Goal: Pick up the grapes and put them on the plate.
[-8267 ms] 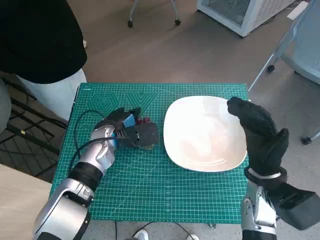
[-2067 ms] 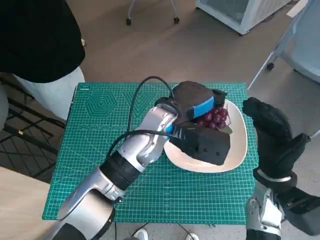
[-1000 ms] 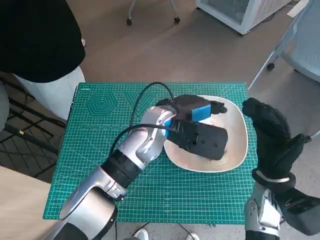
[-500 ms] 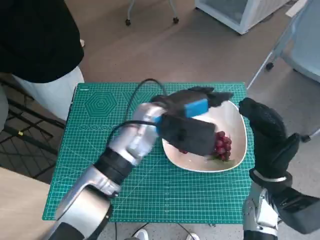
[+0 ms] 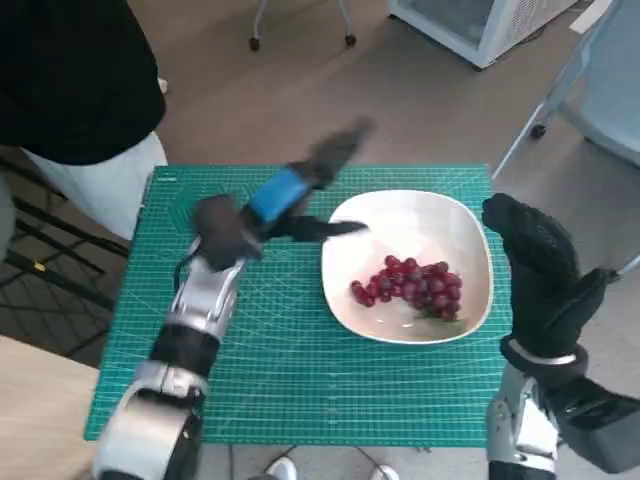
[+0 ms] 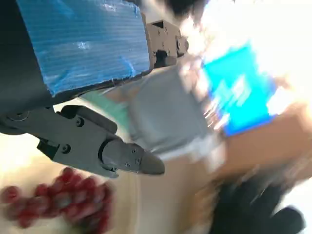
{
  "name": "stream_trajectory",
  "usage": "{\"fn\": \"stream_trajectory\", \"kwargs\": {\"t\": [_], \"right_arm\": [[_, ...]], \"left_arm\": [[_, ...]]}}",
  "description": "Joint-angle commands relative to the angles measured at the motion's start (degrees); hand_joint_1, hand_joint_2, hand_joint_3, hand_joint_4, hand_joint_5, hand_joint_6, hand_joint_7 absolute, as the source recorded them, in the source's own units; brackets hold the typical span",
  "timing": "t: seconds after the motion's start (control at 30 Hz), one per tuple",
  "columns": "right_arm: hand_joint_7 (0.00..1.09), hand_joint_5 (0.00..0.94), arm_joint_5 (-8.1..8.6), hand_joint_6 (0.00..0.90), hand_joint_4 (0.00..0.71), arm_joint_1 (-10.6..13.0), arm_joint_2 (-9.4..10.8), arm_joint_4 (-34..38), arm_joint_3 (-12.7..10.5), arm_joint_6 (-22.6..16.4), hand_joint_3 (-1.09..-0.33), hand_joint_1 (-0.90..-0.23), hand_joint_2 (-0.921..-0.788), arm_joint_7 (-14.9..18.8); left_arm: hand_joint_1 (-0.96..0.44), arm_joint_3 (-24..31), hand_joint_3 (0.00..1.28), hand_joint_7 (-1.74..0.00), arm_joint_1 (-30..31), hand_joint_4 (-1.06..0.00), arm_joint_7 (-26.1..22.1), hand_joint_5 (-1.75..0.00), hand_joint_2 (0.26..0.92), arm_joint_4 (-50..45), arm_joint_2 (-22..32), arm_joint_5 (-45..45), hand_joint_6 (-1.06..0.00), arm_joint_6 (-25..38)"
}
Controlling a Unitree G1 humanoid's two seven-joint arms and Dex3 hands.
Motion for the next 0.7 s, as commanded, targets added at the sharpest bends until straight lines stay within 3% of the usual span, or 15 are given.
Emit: {"fn": "stream_trajectory", "kwargs": {"t": [0.03,0.2,0.43,0.7], "right_arm": [[0.23,0.001,-1.11,0.261,0.37,0.4,0.2,1.5,0.2,-0.1,-0.509,-0.415,-0.921,-0.7],[0.23,0.001,-1.29,0.262,0.37,-0.6,0.2,2.8,0.2,-0.3,-0.513,-0.421,-0.921,-0.6],[0.23,0.001,-0.75,0.263,0.371,-1.3,0.1,2.9,0.7,0.1,-0.515,-0.422,-0.921,0.3],[0.23,0.001,-0.24,0.262,0.37,-1.4,-0.5,1.7,1.6,1.2,-0.517,-0.423,-0.921,1.1]], "left_arm": [[-0.46,3.2,0.29,-0.02,4.8,-0.03,0.0,-0.01,0.921,-2.7,-1.1,-3.7,-0.12,-4.6],[-0.51,4.7,0.35,-0.03,8.7,-0.06,1.2,-0.02,0.921,-4.8,-0.4,-3.9,-0.15,-8.2],[-0.57,6.0,0.44,-0.03,13.0,-0.07,-1.1,-0.01,0.921,-8.1,-0.4,-6.9,-0.17,-9.0],[-0.6,7.6,0.45,-0.03,16.5,-0.08,-2.0,-0.01,0.921,-9.8,-1.9,-10.5,-0.18,-10.1]]}}
